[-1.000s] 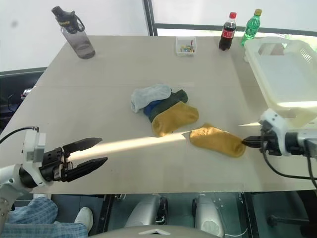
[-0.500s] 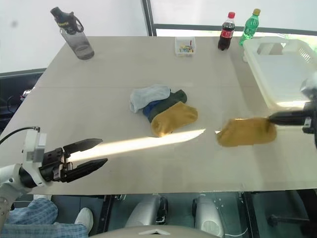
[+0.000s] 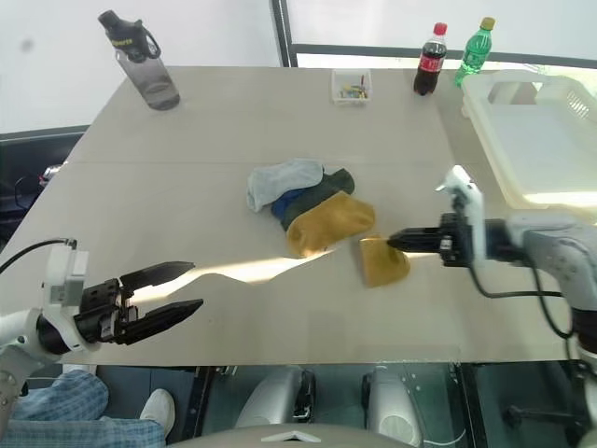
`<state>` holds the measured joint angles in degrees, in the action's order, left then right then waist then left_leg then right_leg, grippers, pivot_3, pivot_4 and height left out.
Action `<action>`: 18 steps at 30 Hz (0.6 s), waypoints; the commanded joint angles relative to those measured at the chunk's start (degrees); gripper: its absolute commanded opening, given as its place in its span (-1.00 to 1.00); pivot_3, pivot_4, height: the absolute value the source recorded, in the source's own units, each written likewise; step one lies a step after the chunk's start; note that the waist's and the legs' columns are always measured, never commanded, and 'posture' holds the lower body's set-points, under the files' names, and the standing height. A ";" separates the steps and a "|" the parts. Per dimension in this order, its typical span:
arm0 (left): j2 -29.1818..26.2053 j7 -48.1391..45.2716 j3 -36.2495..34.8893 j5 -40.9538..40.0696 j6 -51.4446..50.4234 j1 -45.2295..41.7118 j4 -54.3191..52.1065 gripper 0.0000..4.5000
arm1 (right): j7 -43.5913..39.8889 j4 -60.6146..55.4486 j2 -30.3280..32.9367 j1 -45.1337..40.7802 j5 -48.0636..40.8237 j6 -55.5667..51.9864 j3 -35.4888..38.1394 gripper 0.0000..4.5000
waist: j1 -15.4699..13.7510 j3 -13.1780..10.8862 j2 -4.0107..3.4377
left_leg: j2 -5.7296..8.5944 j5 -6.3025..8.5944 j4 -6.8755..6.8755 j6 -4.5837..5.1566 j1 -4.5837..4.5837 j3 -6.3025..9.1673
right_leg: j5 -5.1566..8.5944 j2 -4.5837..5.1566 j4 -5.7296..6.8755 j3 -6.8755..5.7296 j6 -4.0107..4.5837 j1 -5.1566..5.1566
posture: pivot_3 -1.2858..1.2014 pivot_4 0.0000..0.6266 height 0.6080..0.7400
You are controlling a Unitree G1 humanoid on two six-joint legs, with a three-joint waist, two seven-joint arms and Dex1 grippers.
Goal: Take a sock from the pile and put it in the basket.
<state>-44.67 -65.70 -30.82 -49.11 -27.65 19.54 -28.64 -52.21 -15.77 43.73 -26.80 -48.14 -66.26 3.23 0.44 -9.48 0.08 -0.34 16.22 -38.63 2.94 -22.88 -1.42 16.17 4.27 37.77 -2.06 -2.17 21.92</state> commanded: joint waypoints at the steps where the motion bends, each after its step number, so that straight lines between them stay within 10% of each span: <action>1: -0.03 -0.05 -1.10 -1.19 0.37 0.50 -1.70 0.67 | 7.12 -2.03 -6.68 -1.49 -3.32 -3.72 0.90 -0.97 | 0.08 0.00 0.00 | 0.00 0.00 0.00 0.00 0.00 0.01 | 0.00 0.00 0.00 0.00 0.00 0.00 | 0.03 -0.52 1.00; 6: 0.03 0.12 -0.72 -1.18 0.63 0.51 -1.69 0.67 | 13.99 -4.67 -15.60 0.81 -3.28 -4.06 -2.04 -0.97 | 0.20 0.03 0.04 | 0.01 0.00 0.01 0.00 -0.03 0.00 | 0.00 0.00 0.01 0.00 0.00 0.05 | 0.03 -0.52 1.00; 12: 0.19 0.14 -0.41 -0.86 1.09 0.43 -1.54 0.67 | 16.96 -5.26 -19.33 1.44 -5.06 -2.96 0.09 0.04 | 0.23 0.02 0.03 | 0.03 0.00 0.00 0.00 -0.03 -0.01 | 0.00 -0.01 0.09 0.02 0.00 0.09 | 0.03 -0.52 1.00; 18: 0.16 0.00 -0.06 -0.58 1.52 0.24 -1.13 0.67 | 15.99 -2.94 -16.84 0.32 -7.80 -2.72 5.18 0.10 | 0.28 0.02 0.02 | 0.03 0.00 0.01 0.00 -0.01 -0.01 | 0.00 -0.02 0.10 0.02 0.00 0.10 | 0.03 -0.52 1.00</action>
<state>-44.57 -65.32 -30.75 -49.54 -27.13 19.88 -28.76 -35.60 -18.64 25.55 -25.67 -54.46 -69.74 5.39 0.72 -9.46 0.10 -0.31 16.22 -38.62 2.94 -22.90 -1.43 16.17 4.26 37.87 -2.04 -2.17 22.01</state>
